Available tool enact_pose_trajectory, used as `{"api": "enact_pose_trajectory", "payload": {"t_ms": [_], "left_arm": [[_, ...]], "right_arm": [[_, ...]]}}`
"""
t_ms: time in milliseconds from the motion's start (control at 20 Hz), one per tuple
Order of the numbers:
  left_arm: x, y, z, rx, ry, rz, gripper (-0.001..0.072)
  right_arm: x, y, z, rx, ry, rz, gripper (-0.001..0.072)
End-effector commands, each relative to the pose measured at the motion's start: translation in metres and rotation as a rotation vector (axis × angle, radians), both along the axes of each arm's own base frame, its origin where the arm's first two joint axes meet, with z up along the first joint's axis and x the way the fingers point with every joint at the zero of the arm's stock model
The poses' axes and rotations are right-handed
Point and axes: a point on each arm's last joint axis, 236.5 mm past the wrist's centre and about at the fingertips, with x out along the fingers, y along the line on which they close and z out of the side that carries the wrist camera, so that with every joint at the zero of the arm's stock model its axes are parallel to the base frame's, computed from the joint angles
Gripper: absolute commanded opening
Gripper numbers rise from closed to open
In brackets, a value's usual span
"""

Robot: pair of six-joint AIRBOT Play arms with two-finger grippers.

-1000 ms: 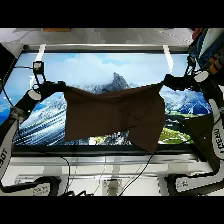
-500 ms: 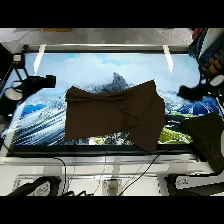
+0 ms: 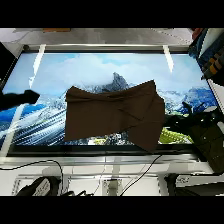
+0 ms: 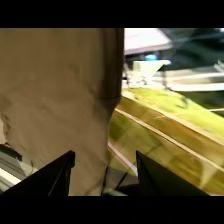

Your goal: Fold the clothes and pants, and hang the long-sleeved shirts on hangers.

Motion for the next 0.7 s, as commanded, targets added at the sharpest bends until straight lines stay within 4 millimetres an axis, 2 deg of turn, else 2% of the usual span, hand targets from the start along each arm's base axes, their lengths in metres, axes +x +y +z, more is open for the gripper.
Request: {"api": "enact_pose_trajectory", "payload": {"t_ms": [0,150,300,400,600,650], "left_arm": [[-0.044,0.02,-0.046,-0.033,0.2,0.066,0.0709],[-0.063,0.014,-0.079,-0.074,0.281,0.072,0.0709],[-0.08,0.004,-0.107,-0.11,0.352,0.068,0.0709],[-0.088,-0.001,-0.119,-0.125,0.381,0.067,0.0709],[-0.098,-0.013,-0.133,-0.171,0.418,0.062,0.0709],[-0.1,-0.019,-0.137,-0.198,0.426,0.06,0.0709]], "right_arm": [[0.002,0.02,-0.023,-0.012,-0.043,-0.013,0.0447],[0.022,0.026,-0.027,-0.053,-0.118,-0.012,0.0446],[0.034,0.013,-0.033,-0.11,-0.16,-0.048,0.0445],[0.04,0.001,-0.031,-0.123,-0.174,-0.079,0.0443],[0.055,-0.011,-0.028,-0.146,-0.2,-0.144,0.035],[0.059,-0.011,-0.026,-0.14,-0.204,-0.166,0.0247]]}}
